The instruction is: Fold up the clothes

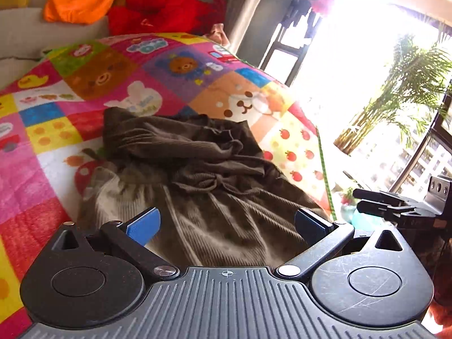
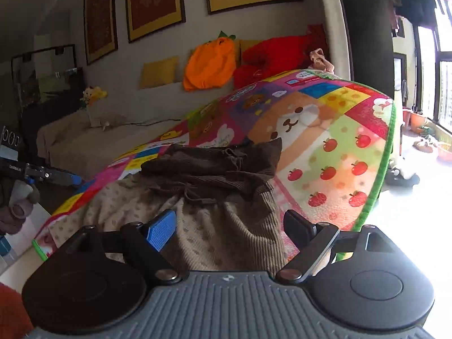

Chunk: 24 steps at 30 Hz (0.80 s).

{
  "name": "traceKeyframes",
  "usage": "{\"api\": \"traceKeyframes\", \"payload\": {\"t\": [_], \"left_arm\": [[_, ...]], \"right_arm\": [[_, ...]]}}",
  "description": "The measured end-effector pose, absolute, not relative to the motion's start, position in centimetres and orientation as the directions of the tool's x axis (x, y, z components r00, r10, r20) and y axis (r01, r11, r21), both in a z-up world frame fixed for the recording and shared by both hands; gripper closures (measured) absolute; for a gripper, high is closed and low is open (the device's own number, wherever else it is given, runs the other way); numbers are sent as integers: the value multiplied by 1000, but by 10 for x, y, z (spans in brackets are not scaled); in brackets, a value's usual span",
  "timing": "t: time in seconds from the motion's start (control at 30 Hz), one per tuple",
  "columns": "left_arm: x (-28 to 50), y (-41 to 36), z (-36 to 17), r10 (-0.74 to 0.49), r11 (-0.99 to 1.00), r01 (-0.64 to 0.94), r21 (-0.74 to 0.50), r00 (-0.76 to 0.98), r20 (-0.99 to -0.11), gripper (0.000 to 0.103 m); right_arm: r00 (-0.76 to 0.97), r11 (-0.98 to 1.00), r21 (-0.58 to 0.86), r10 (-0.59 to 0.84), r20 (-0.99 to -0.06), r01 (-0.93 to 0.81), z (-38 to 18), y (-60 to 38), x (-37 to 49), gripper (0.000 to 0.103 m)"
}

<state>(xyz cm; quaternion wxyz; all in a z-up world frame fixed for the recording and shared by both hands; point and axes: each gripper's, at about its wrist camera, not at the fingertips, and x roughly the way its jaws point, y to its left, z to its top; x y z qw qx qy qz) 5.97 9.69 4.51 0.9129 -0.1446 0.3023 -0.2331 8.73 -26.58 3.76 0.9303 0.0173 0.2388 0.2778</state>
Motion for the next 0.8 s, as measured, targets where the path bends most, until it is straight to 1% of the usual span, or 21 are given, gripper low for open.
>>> {"api": "traceKeyframes", "payload": {"t": [0.1, 0.17, 0.23, 0.33, 0.43, 0.53, 0.6, 0.63, 0.67, 0.73, 0.8], "left_arm": [[106, 81, 39, -477, 867, 277, -415, 707, -523, 0], [130, 77, 41, -432, 890, 241, -388, 720, -544, 0], [146, 76, 45, -402, 904, 226, -362, 735, -546, 0], [172, 77, 46, -405, 905, 231, -357, 726, -556, 0], [195, 72, 37, -408, 906, 233, -352, 698, -588, 0], [213, 67, 29, -409, 908, 238, -344, 681, -608, 0], [223, 67, 26, -414, 906, 240, -348, 671, -615, 0], [228, 67, 24, -416, 905, 239, -351, 666, -619, 0], [233, 67, 23, -419, 904, 239, -354, 661, -622, 0], [239, 68, 22, -420, 904, 244, -351, 660, -623, 0], [245, 70, 21, -424, 902, 250, -352, 661, -618, 0]], "right_arm": [[703, 835, 158, 533, -471, -527, 27, -232, 131, 27], [696, 843, 144, 514, -501, -519, 22, -216, 156, 37], [681, 843, 169, 517, -518, -511, 21, -208, 180, 39], [654, 838, 246, 537, -533, -488, 20, -204, 220, 39], [654, 845, 309, 534, -536, -437, 13, -197, 262, 39], [664, 849, 365, 527, -530, -383, -1, -187, 301, 39], [632, 834, 419, 547, -550, -358, -13, -176, 328, 39], [611, 831, 431, 552, -567, -351, -20, -169, 338, 44], [593, 830, 437, 555, -583, -347, -25, -162, 346, 59], [607, 829, 419, 557, -567, -370, -18, -156, 348, 81], [633, 827, 394, 561, -534, -401, -7, -152, 347, 84]]}}
